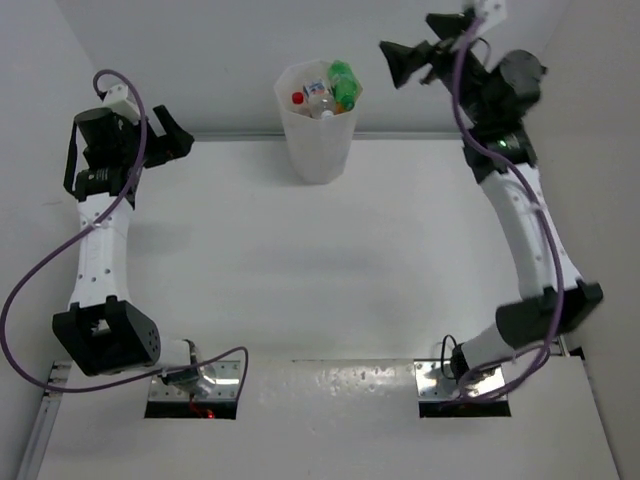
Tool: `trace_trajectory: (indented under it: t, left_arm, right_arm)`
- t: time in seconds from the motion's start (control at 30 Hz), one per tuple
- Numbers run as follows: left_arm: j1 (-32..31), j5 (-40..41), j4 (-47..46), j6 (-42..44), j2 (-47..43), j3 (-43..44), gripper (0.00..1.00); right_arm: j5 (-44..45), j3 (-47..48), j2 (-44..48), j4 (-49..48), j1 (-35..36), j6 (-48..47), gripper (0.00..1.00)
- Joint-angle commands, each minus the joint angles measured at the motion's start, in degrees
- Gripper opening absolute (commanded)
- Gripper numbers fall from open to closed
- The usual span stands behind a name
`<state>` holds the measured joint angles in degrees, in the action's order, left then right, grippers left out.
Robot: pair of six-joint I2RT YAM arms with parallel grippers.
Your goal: Put the plastic bottles in the bin
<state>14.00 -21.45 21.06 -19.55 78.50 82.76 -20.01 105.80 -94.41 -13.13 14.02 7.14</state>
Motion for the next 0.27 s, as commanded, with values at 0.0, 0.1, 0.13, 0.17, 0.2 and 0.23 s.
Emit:
trace_trajectory:
  t: [0.0, 0.1, 0.13, 0.17, 0.2, 0.23]
  left_arm:
    - [0.5, 5.44, 7.75, 7.92, -4.57, 1.18, 1.0]
    - [0.5, 8.53, 9.09, 11.01, -7.04, -1.63, 1.0]
    - [0.5, 8.53, 9.87, 11.55, -7.74, -2.77, 1.0]
    - [0.5, 8.53, 10.49, 11.55, -9.05, -5.04, 1.0]
    - [0.5, 9.05, 10.49, 11.55, -9.67, -6.2, 1.0]
    - [0.5, 10.02, 10.49, 11.55, -10.29, -7.17, 1.0]
  right_arm:
    - [-2.48, -13.54, 15.68, 12.9, -5.83, 2.45, 1.0]
    - [-2.84, -27.61, 24.34, 20.3, -10.58, 1.83, 1.0]
    - [-2.84, -33.41, 27.84, 22.77, -11.99, 1.74, 1.0]
    - [-3.02, -36.34, 31.71, 23.75, -16.79, 1.39, 1.0]
    - [-3.19, -43.5, 34.88, 24.02, -18.23, 1.22, 1.0]
    - [-3.89, -45.22, 37.35, 24.98, -21.02, 0.87, 1.0]
